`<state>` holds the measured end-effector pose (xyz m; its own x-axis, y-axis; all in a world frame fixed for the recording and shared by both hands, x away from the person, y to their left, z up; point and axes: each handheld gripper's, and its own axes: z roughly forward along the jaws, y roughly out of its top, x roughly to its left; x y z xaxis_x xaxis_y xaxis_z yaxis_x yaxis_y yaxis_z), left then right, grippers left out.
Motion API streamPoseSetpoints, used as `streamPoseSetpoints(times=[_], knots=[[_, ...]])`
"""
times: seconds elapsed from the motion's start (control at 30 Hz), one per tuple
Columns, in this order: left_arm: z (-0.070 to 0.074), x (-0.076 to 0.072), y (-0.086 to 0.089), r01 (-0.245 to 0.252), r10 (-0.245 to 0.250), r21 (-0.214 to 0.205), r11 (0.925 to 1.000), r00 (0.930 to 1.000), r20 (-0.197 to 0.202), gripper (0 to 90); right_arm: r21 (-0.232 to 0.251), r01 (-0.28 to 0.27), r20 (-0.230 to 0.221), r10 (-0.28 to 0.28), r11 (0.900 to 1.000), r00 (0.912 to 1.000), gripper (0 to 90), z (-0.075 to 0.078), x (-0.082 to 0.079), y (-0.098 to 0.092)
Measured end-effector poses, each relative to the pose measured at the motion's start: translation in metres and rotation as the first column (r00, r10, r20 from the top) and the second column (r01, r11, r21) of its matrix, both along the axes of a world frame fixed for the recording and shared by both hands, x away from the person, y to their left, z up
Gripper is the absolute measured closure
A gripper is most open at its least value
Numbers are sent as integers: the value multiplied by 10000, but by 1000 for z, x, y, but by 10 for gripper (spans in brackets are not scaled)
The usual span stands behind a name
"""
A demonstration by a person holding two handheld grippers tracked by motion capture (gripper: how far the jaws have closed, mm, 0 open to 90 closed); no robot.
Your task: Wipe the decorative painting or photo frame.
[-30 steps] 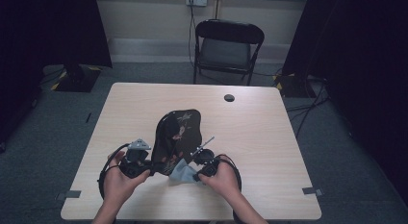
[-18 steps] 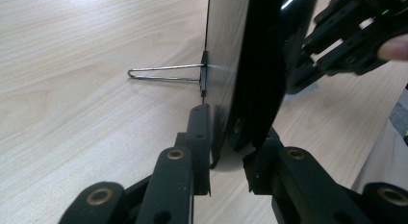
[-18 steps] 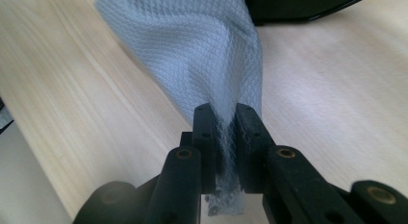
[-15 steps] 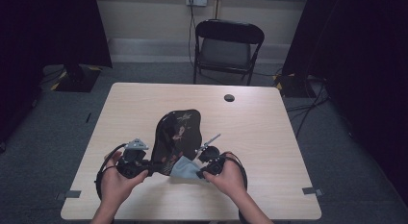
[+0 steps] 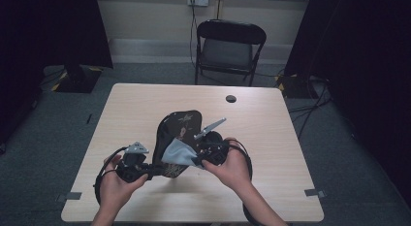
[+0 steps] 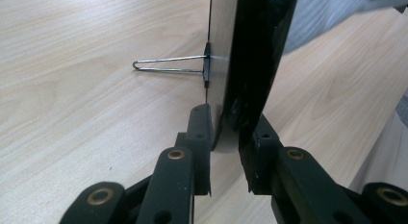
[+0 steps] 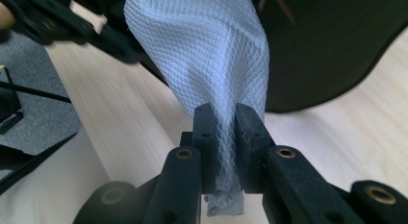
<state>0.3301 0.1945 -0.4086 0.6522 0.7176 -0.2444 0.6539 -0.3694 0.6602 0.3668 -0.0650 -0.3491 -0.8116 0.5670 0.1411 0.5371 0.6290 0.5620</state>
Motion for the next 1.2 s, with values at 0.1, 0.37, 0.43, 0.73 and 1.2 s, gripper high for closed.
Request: streamPoseSetpoints(times=[0.1,0.37,0.43,0.73,1.2], knots=[[0,-1,0,-49,49,63,10000,9999,95,765,54,-102,114,101,9999,9999,811,9,1,7],[1,-3,2,-217,212,240,9995,9996,200,784,62,-239,-50,239,9997,9997,811,1,5,20],[1,-3,2,-194,189,296,9994,9996,189,784,9,-209,-84,209,9998,9997,811,-4,6,20],[2,-3,-4,-409,402,217,9989,9987,321,787,-120,32,-600,-39,9999,9982,812,-32,11,14],[1,0,-10,-488,478,192,9986,9977,485,787,-880,288,-1256,-397,9957,9913,812,-79,15,6]])
